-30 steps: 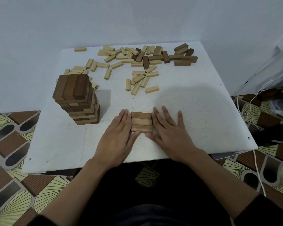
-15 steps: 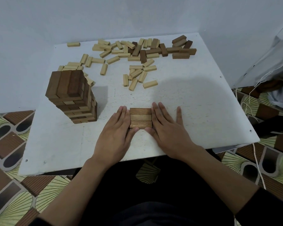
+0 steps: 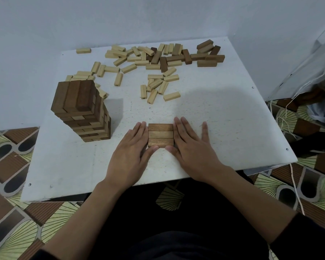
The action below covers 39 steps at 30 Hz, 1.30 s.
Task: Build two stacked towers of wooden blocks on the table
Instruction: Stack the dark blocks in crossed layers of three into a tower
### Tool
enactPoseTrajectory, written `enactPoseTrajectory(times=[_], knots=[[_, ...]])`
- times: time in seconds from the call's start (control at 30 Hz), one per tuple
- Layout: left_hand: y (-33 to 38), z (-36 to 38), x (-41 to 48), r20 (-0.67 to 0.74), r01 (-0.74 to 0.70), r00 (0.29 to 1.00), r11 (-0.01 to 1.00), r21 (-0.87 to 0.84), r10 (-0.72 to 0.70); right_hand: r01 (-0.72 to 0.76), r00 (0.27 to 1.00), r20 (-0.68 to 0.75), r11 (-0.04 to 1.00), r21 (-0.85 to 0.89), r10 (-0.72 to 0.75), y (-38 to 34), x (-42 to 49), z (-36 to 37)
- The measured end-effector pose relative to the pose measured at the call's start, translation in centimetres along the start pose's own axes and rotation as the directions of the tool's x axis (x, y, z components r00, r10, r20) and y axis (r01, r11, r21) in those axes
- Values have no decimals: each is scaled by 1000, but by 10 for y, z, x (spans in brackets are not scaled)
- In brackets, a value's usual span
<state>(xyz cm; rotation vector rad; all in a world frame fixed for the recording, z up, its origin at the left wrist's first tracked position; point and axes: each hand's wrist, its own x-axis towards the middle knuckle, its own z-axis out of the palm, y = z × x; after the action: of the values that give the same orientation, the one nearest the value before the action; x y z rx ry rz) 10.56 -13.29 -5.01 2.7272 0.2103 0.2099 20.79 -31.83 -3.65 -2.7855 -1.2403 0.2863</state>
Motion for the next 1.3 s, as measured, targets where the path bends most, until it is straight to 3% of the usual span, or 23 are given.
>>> enactPoseTrajectory(times=[0.5, 1.07, 1.2, 1.3], knots=[[4, 2, 0, -6, -2, 1000, 998, 67, 3, 20, 995, 96, 999, -36, -17, 1, 9, -8], [0, -2, 0, -3, -29, 1000, 999, 47, 29, 29, 1000, 7, 1000, -6, -29, 4, 5, 1], [3, -12, -1, 11, -24, 1000, 1000, -18, 24, 45, 999, 18, 997, 62, -46, 7, 4, -4], [8, -22, -3, 46, 0, 999, 983, -183, 9, 45, 998, 38, 969, 244, -56, 12, 1, -11]])
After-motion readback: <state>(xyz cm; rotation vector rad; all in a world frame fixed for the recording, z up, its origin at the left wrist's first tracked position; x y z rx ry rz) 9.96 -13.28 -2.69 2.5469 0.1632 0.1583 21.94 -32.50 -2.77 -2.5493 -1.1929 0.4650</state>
